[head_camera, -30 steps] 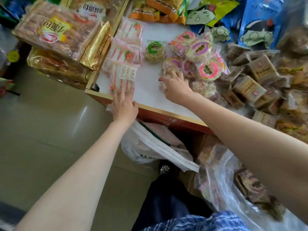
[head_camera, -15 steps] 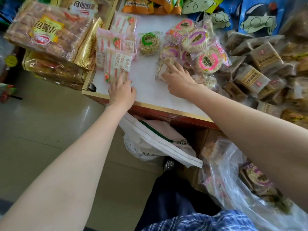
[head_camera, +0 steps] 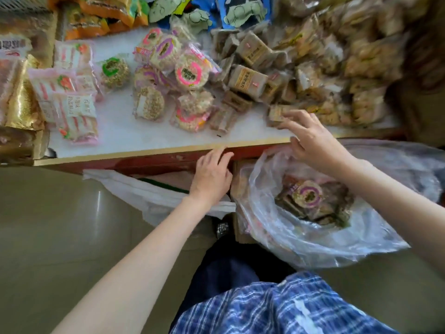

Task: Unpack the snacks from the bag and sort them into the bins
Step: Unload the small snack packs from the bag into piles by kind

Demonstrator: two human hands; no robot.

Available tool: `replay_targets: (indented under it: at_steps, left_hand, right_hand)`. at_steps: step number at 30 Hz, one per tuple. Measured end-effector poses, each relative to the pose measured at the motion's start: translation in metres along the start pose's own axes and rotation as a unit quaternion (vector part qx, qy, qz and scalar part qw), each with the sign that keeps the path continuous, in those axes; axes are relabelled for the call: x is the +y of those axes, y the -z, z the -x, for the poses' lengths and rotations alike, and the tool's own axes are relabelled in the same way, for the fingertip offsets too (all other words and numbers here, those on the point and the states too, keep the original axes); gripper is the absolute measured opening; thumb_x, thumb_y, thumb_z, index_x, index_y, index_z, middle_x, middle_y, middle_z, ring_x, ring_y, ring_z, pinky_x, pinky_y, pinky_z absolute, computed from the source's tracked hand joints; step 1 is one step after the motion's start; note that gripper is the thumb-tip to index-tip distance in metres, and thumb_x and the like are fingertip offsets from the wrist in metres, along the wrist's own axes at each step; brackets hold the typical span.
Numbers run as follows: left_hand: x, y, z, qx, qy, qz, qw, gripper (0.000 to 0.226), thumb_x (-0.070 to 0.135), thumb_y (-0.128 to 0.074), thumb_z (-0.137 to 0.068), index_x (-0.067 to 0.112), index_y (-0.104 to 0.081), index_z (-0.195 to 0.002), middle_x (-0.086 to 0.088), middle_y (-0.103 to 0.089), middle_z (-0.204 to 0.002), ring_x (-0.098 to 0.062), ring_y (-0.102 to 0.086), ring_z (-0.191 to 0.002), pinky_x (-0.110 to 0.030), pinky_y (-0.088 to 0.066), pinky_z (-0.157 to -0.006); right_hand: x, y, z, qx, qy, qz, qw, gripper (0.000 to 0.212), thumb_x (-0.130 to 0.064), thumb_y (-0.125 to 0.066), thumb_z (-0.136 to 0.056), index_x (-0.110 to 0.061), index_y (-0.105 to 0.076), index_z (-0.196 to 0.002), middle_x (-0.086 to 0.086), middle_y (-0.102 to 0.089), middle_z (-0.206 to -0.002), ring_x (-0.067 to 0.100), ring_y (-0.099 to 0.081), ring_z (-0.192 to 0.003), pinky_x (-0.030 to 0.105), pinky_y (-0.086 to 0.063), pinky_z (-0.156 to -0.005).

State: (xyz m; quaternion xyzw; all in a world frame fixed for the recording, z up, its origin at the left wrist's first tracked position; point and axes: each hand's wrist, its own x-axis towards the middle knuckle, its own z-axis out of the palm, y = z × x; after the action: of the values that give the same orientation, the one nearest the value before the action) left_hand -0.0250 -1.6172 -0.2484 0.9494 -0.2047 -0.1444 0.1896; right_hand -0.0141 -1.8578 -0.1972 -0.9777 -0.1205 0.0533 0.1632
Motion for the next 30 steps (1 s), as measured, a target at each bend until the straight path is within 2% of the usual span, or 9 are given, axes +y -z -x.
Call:
replay_targets:
  at_steps: [3, 6, 9, 13, 17, 20, 22, 26, 30]
  left_hand:
    - [0.048, -0.032, 0.003, -0.065, -0.079, -0.005, 0.995, 0.048, 0.023, -0.038, -0.08, 0.012, -0.061, -0.121, -0.013, -0.052, -0.136, -0.033, -0.05, -0.125, -0.049, -0.043, -0.093]
    - [0.082, -0.059, 0.0, -0.137, -0.065, -0.048, 0.987, 0.051, 0.025, -0.042, -0.092, 0.027, -0.037, -0.143, -0.002, -0.013, -0.158, -0.028, -0.008, -0.145, -0.055, -0.019, -0.112]
    - [0.093, -0.068, -0.007, -0.175, -0.026, -0.104, 0.979, 0.057, 0.03, -0.038, -0.096, 0.032, -0.017, -0.149, 0.002, 0.008, -0.159, -0.03, 0.011, -0.145, -0.057, -0.004, -0.114]
    - [0.086, -0.068, -0.002, -0.212, 0.002, -0.107, 0.971, 0.062, 0.027, -0.041, -0.096, 0.027, -0.012, -0.15, 0.001, 0.01, -0.158, -0.026, 0.013, -0.145, -0.052, -0.013, -0.114]
    - [0.073, -0.067, 0.013, -0.207, 0.018, -0.128, 0.97, 0.064, 0.024, -0.043, -0.094, 0.023, -0.013, -0.15, -0.003, 0.007, -0.159, -0.025, 0.009, -0.145, -0.047, -0.018, -0.114]
    - [0.064, -0.065, 0.015, -0.204, 0.062, -0.108, 0.971, 0.062, 0.021, -0.043, -0.093, 0.021, -0.017, -0.149, -0.002, 0.003, -0.159, -0.027, 0.005, -0.145, -0.05, -0.021, -0.114]
    - [0.058, -0.06, 0.015, -0.18, 0.077, -0.079, 0.978, 0.059, 0.019, -0.044, -0.093, 0.018, -0.022, -0.148, -0.002, -0.005, -0.158, -0.028, -0.001, -0.144, -0.05, -0.023, -0.113]
    - [0.049, -0.044, 0.02, -0.076, 0.099, 0.01, 0.992, 0.048, 0.012, -0.048, -0.092, 0.012, -0.041, -0.14, -0.005, -0.027, -0.152, -0.027, -0.021, -0.137, -0.042, -0.027, -0.109]
    - [0.033, -0.026, 0.03, -0.016, 0.124, 0.05, 0.991, 0.038, 0.006, -0.048, -0.091, 0.009, -0.052, -0.129, -0.008, -0.037, -0.144, -0.027, -0.034, -0.13, -0.037, -0.031, -0.105]
  right_hand:
    - [0.048, 0.004, 0.081, 0.012, -0.101, -0.038, 0.994, 0.036, 0.0, -0.045, -0.077, 0.001, -0.061, -0.109, 0.023, -0.054, -0.116, 0.042, -0.058, -0.097, 0.045, -0.049, -0.083]
    - [0.073, -0.019, 0.137, -0.036, -0.194, -0.07, 0.978, 0.035, 0.003, -0.057, -0.083, 0.0, -0.059, -0.118, 0.022, -0.054, -0.12, 0.04, -0.057, -0.104, 0.04, -0.045, -0.086]
    - [0.084, -0.057, 0.151, -0.161, -0.271, -0.142, 0.938, 0.063, -0.016, -0.065, -0.086, -0.006, -0.036, -0.141, 0.02, -0.039, -0.141, 0.034, -0.043, -0.126, 0.033, -0.033, -0.1]
    - [0.085, -0.102, 0.134, -0.182, -0.326, -0.213, 0.903, 0.089, -0.024, -0.072, -0.08, -0.016, -0.016, -0.15, 0.02, -0.028, -0.149, 0.035, -0.03, -0.135, 0.034, -0.031, -0.104]
    - [0.07, -0.115, 0.124, -0.139, -0.327, -0.205, 0.912, 0.056, -0.017, -0.072, -0.079, -0.012, -0.05, -0.13, 0.021, -0.049, -0.127, 0.033, -0.043, -0.12, 0.03, -0.036, -0.089]
    - [0.066, -0.087, 0.127, -0.138, -0.249, -0.214, 0.934, 0.033, -0.012, -0.071, -0.079, -0.011, -0.064, -0.111, 0.012, -0.05, -0.109, 0.024, -0.053, -0.085, 0.034, -0.044, -0.086]
    - [0.069, -0.058, 0.127, -0.12, -0.193, -0.204, 0.952, 0.019, -0.009, -0.068, -0.081, -0.012, -0.068, -0.1, 0.012, -0.056, -0.101, 0.021, -0.053, -0.075, 0.031, -0.044, -0.075]
    - [0.063, 0.001, 0.098, 0.024, -0.176, -0.244, 0.953, 0.012, -0.008, -0.066, -0.082, -0.016, -0.066, -0.092, 0.019, -0.065, -0.082, 0.029, -0.058, -0.071, 0.036, -0.046, -0.068]
    - [0.028, 0.028, 0.047, 0.086, -0.106, -0.218, 0.966, 0.011, -0.01, -0.061, -0.084, -0.013, -0.06, -0.095, 0.001, -0.058, -0.071, 0.003, -0.049, -0.057, 0.016, -0.038, -0.058]
